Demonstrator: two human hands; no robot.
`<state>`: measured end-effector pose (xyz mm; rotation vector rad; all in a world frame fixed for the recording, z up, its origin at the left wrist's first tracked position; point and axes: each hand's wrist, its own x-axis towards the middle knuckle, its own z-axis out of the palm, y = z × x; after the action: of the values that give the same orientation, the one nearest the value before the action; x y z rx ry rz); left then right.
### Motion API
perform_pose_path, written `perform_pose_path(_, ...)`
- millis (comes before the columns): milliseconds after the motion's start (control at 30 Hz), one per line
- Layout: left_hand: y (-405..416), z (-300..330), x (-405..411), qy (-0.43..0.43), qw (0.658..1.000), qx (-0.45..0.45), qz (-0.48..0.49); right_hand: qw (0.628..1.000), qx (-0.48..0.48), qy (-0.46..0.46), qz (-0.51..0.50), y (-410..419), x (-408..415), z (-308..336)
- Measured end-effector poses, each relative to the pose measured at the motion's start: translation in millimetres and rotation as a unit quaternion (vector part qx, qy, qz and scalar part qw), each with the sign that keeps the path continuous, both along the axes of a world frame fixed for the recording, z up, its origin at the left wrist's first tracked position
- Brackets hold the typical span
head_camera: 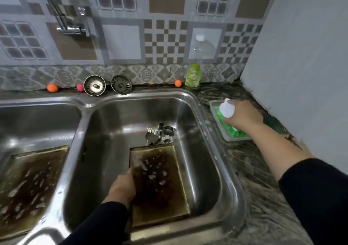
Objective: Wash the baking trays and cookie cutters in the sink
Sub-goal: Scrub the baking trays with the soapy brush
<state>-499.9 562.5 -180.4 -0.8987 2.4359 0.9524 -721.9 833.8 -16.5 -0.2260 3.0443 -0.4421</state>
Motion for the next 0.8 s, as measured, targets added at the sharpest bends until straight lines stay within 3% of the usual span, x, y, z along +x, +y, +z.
perform_pose_path(167,3.9,5.6,-6.2,-0.043,0.999,0.006,-0.001,0.999,-0.017,0.026,0.016,3.9,-7.5,-26.9)
perform_pose_path(367,10.0,18.7,-8.7,-0.078,0.996,-0.035,-0.017,0.999,-0.011,0.036,0.010,2.6,-5.7,-11.8)
perform_pose_path(600,15.8,31.4,-9.5,0.016,0.999,-0.021,0.021,0.993,-0.036,0.091,0.062,-34.1,21.3,25.7)
perform_pose_path(800,15.0,51.2,-8.5,0.167,0.981,-0.029,0.099,0.983,-0.113,0.035,0.143,-74.0,78.8,-4.1)
